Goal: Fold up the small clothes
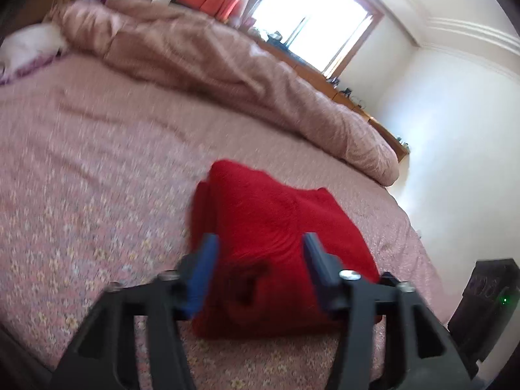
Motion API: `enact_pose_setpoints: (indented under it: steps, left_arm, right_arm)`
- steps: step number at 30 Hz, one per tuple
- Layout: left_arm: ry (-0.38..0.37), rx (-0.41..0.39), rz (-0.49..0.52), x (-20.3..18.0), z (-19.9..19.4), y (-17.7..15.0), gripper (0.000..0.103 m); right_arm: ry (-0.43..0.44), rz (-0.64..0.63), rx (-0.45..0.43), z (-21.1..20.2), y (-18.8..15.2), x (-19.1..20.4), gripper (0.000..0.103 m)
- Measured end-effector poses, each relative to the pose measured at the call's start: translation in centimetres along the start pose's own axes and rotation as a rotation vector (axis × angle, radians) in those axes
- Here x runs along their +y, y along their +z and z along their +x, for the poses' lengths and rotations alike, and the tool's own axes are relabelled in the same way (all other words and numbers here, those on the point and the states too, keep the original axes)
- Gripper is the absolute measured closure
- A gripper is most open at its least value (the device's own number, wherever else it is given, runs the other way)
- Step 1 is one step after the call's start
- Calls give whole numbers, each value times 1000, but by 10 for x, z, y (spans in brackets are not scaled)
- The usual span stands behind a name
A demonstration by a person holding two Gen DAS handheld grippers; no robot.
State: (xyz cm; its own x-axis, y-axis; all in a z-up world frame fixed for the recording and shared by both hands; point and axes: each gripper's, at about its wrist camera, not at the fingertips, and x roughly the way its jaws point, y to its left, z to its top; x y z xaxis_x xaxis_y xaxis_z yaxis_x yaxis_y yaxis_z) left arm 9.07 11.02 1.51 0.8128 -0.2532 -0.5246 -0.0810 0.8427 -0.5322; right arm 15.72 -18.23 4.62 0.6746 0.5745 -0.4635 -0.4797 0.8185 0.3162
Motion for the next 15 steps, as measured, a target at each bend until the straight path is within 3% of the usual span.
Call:
enact_pose_setpoints:
  steps: [1, 2, 4, 6, 8, 11, 15]
  left_arm:
    - [-14, 14, -13, 2, 0, 2, 48]
    - [-48, 35, -34, 7, 1, 3, 43]
    - [-150, 100, -109, 19, 7, 2, 36]
    - [-195, 155, -203, 33, 13, -1, 36]
    - [-214, 205, -267, 45, 21, -5, 31]
    - [-229, 270, -329, 53, 34, -10, 26]
    - [-203, 314, -343, 54, 46, -15, 22]
  right_arm:
    - [33, 46, 0, -6, 2, -9, 20]
    - [46, 89, 2, -9, 2, -18, 17]
    - [20, 192, 3, -17, 3, -42, 14]
    - [57, 321, 13, -18, 0, -68, 14]
    - [111, 459, 34, -14, -5, -97, 13]
    - [264, 675, 117, 7, -22, -129, 13]
    - [368, 775, 221, 31, -39, -131, 13]
